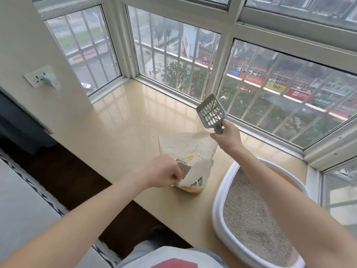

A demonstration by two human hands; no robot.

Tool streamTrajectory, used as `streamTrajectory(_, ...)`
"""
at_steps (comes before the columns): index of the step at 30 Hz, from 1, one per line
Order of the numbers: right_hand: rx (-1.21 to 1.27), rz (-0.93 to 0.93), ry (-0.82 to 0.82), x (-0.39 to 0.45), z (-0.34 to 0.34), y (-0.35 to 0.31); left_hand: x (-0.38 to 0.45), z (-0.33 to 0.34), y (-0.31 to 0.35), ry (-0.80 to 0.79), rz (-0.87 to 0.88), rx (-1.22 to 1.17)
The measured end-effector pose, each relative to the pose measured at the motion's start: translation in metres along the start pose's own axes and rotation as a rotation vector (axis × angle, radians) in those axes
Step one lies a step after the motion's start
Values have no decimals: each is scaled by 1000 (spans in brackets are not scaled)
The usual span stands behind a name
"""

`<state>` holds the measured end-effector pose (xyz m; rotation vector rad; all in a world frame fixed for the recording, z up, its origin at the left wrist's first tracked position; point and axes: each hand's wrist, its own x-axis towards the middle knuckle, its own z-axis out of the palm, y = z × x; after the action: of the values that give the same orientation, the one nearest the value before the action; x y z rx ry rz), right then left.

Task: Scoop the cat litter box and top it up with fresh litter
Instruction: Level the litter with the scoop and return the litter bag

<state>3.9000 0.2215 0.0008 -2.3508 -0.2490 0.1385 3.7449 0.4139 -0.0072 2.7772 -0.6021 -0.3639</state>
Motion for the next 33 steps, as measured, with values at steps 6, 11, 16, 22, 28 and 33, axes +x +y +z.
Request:
streamTrajectory(6, -165, -284, -18, -34, -24, -29, -1, -2, 1, 7, -11, -9)
streamTrajectory(11, -487, -308, -322, -52, -50, -50, -2, 1, -5, 45, 5, -57)
streamTrajectory(16, -875, -392, -452, -40, -16, -72, 0, -1, -8, 67, 22, -78)
streamTrajectory(22, -1046, -400, -474, -25, 20, -77, 2, -7, -11, 75, 39, -88)
streamTrajectory(28, -814, -378, -429, -19, 11, -48, 6, -6, -19, 135, 55, -123)
streamTrajectory(33, -458, -476, -373, -37, -4, -16, 14, -6, -34, 197, 73, -138)
